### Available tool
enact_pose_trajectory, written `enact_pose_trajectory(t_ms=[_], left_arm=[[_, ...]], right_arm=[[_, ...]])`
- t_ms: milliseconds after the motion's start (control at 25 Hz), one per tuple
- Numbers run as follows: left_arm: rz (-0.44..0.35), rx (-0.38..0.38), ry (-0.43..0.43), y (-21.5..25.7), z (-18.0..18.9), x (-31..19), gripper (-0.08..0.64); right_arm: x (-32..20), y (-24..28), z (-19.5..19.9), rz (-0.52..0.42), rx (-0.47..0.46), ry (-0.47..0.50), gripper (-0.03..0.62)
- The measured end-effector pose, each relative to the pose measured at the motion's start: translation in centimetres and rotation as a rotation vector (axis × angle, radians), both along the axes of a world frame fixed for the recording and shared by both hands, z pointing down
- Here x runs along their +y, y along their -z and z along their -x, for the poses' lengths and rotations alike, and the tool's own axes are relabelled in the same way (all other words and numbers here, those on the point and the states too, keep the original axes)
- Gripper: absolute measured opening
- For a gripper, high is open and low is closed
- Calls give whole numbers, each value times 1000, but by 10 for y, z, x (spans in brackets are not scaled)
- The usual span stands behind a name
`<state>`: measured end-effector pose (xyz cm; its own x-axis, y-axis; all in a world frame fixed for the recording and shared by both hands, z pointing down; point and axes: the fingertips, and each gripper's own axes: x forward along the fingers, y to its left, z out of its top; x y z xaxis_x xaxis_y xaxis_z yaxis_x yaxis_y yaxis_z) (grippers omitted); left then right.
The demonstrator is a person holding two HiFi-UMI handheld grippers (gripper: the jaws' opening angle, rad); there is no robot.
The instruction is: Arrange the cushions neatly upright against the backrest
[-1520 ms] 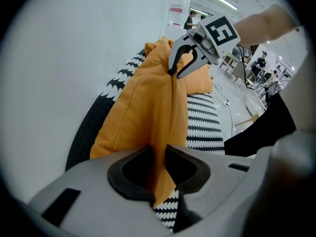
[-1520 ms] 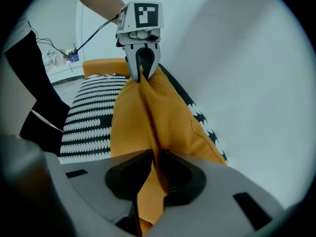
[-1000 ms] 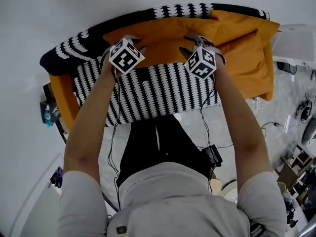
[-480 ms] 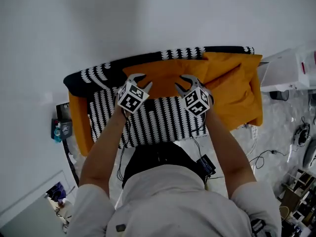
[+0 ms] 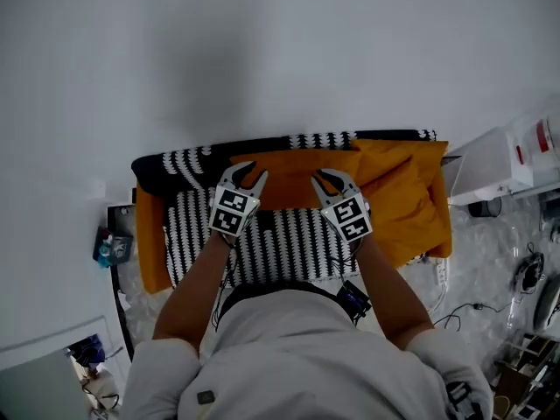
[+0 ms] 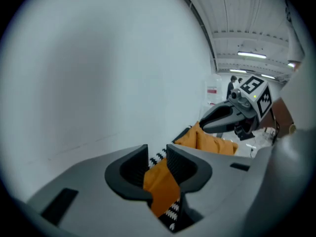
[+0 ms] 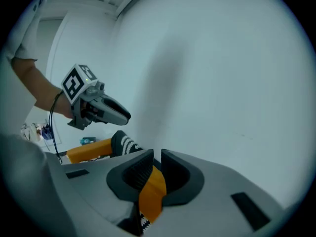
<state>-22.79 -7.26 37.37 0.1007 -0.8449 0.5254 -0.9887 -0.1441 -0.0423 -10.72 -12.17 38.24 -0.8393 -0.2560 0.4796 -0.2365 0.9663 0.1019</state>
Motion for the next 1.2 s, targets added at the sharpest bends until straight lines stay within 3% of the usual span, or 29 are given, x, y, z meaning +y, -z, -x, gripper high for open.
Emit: enact_pose_trajectory(t_ms=[120,280,520,840,1200], left_arm=[[-86,39,69,24,-5,7,97],[-147,23,98,41,-11,18,33],[-188,6,108,51,-5,31,9],[-199,3,-24,60,-20,32,9],[-231,45,-211,71,-62,42,9]], right_arm=[[4,29,2,-24,-64,-13,53],[13,54,7,-61,-124,-6,33],[28,49,10,-39,-115,13,26],[54,56,8,-46,-112,-52,26],[113,57,-22,-60,-90,-179,26]])
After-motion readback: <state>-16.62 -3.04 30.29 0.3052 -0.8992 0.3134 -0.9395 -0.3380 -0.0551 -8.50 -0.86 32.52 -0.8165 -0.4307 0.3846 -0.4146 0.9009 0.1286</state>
